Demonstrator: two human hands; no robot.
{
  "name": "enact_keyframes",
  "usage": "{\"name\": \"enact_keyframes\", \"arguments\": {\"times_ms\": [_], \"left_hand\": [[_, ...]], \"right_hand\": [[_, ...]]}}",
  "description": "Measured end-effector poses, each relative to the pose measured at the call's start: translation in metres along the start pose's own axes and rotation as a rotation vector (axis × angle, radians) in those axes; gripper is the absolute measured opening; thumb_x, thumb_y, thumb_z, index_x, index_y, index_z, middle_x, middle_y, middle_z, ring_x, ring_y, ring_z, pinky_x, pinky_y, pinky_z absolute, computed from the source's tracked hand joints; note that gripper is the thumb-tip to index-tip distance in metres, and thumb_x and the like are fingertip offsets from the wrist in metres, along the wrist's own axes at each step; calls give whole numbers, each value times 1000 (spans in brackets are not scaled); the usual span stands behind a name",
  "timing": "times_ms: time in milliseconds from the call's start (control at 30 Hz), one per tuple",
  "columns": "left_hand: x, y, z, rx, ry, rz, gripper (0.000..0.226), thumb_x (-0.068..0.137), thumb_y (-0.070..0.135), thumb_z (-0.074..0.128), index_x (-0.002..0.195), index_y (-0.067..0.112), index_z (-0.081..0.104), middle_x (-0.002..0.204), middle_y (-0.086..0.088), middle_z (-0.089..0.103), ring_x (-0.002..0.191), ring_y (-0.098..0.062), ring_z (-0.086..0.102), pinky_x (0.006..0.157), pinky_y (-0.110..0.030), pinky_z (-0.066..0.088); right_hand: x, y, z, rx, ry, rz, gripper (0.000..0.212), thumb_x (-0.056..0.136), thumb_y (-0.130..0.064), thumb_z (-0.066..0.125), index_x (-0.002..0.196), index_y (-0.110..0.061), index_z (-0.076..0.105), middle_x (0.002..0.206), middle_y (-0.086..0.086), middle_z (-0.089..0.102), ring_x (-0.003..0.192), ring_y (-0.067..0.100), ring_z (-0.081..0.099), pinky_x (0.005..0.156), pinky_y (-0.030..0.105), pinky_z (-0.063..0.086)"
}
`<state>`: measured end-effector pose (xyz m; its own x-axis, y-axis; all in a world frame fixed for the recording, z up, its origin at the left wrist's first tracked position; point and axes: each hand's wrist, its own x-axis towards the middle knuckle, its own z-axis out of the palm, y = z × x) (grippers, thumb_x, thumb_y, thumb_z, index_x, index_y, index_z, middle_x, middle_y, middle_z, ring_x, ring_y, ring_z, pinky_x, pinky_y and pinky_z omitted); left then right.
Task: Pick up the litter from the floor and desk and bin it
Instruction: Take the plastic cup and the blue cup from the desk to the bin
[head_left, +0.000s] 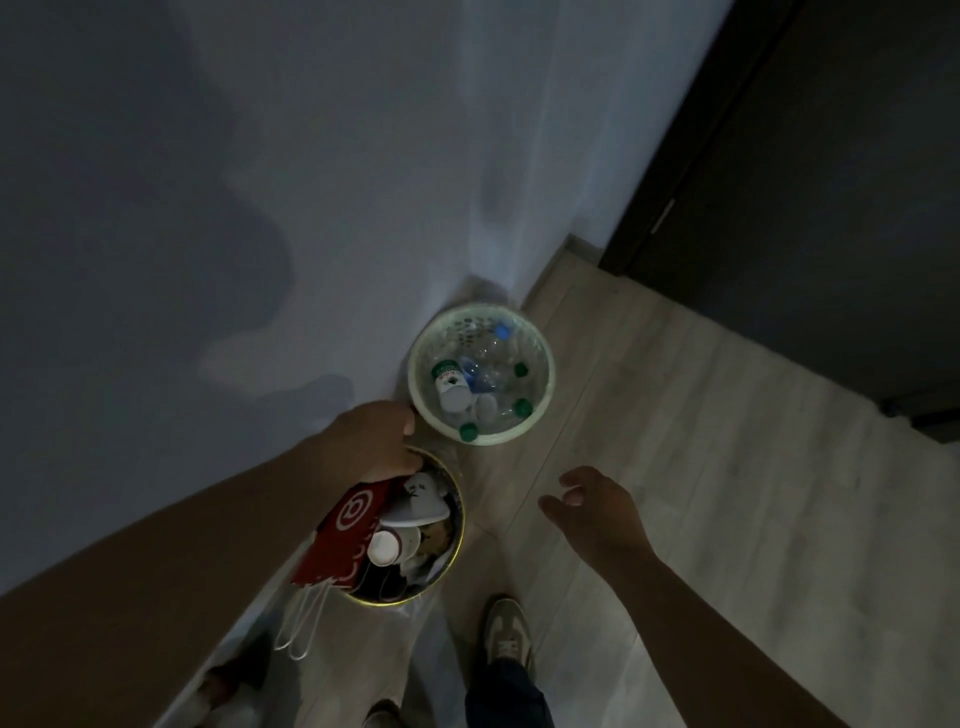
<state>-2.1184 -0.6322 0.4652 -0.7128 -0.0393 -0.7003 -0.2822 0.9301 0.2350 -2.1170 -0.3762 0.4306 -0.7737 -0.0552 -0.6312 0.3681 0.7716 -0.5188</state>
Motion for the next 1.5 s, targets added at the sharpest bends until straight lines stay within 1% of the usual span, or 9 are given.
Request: {"name": "enact_keyframes", "arguments": {"times_ms": [133,333,533,667,833,1000,1100,1233,1500], "left_hand": [[-72,0,-19,62,25,59,40,87,36,61,121,15,54,122,-4,56,112,-20,52,93,-31,44],[-199,11,-79,149,114,101,47,92,38,55,132,16,47,135,-3,48,124,-20,46,101,-28,39],[-327,7,-147,183,272,127,56,92,40,56,141,20,39,138,0,46,125,-16,44,101,-22,34],[-414,16,-217,266,491,102,50,89,41,59,135,22,46,129,3,54,119,-14,48,94,-20,35],[-514,40,-295,335,739,32,50,91,42,57,135,22,45,128,4,56,119,-14,49,96,-22,37],[-595,72,-345,352,940,-73,49,91,43,56,135,24,45,128,6,56,117,-12,51,97,-23,40],[-625,92,-353,325,1031,-134,48,89,44,57,133,27,47,124,10,57,112,-9,53,90,-18,40],[-653,109,-342,295,1102,-211,46,88,47,58,130,30,49,119,14,58,106,-5,54,84,-16,39],[-742,101,-278,210,1097,-484,45,87,48,58,129,33,48,117,16,56,105,-4,52,87,-17,42]], "right_hand": [[-51,-33,-16,-50,37,-71,39,85,-31,70,119,-15,60,107,4,65,86,10,55,61,17,40],[-148,-109,-58,-136,127,-254,40,84,-30,71,118,-11,61,106,5,67,97,20,64,82,30,51],[-254,-190,-114,-368,123,-505,39,85,-25,67,121,-13,59,115,7,64,102,21,62,80,26,47],[-313,-253,-171,-475,143,-662,46,89,-31,64,131,-19,50,125,3,58,106,16,59,83,21,43],[-384,-335,-247,-553,266,-909,49,90,-33,64,134,-20,48,127,3,57,113,16,55,92,24,44],[-443,-394,-320,-579,394,-1171,48,89,-35,64,133,-23,50,126,-1,58,107,15,58,85,23,43],[-467,-412,-355,-604,457,-1325,48,89,-37,63,133,-24,49,126,-3,56,110,13,55,83,21,38],[-486,-429,-375,-634,465,-1507,46,89,-38,62,132,-25,50,126,-4,57,111,12,54,86,23,40],[-545,-450,-325,-679,306,-1770,46,89,-37,60,132,-25,49,127,-5,54,114,11,51,91,24,40]]}}
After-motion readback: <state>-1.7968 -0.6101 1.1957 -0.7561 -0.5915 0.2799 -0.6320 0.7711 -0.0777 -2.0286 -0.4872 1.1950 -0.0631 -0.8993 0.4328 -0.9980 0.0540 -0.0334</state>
